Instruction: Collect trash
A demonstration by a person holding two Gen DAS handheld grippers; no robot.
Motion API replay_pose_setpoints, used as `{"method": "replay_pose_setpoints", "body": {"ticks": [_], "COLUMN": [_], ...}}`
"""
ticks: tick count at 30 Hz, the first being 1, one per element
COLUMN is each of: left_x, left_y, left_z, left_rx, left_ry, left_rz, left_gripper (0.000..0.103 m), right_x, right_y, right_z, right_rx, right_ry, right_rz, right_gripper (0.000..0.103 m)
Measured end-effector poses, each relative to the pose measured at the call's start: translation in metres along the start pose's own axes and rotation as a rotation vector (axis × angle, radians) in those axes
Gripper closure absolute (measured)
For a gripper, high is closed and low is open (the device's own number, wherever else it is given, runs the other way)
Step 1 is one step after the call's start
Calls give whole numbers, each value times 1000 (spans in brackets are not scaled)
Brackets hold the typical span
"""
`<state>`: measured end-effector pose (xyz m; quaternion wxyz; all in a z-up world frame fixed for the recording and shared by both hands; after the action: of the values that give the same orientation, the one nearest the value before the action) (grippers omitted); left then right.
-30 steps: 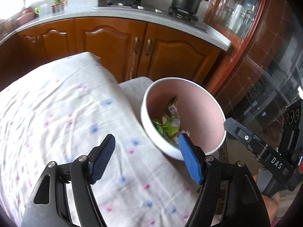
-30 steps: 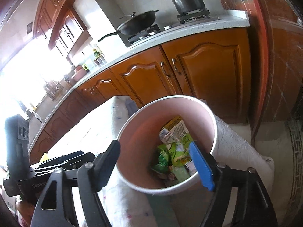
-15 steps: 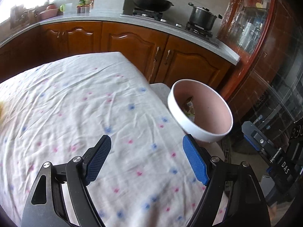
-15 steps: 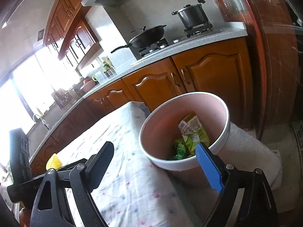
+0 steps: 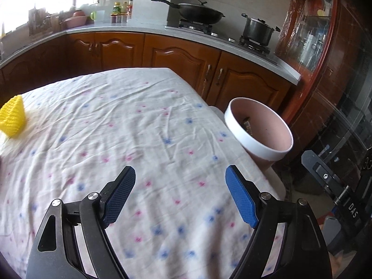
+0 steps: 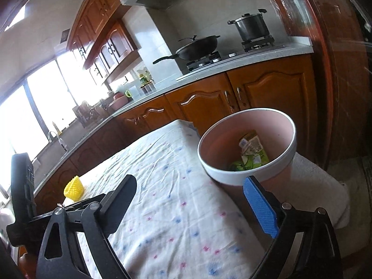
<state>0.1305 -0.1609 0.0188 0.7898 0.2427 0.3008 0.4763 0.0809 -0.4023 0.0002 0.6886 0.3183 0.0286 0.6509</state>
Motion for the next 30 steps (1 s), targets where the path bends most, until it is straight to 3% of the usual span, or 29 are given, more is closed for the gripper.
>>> {"method": "replay_pose_setpoints", "body": {"ticks": [10,16,18,23,30], "left_x": [20,19,17,14,15], "left_y": [29,63,74,81,84], "left_z": [-27,-46,-52,-64,-79], "left_rx": [-98,-279,-331,-368,-381], "left_ry": [18,-7,-23,-58,-62], "left_rz": [31,79,108,177,219], "left_gripper": [16,0,0,0,0], "right_x": [17,34,42,57,61], "right_y": [16,38,51,67,57], "right_z": [-23,-35,-38,-46,-59], "right_rx": [-65,-185,-249,-345,-311], "right_ry": [94,210,248,317,314], "right_rz": [-60,-136,-144,-134,-101], "right_gripper": [1,0,0,0,0]}}
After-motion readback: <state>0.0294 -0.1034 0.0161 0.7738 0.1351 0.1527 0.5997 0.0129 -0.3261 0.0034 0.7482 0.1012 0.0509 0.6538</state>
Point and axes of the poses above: each gripper's, at about its wrist camera, not at the fingertips, and y roughly against the way its jaws point, x to its left, z to its top, the point moved 1 cm from there along -y, roughly the way its jaws point, and after that the axes turned 5 degrees about -z, right-handed, at the moved point
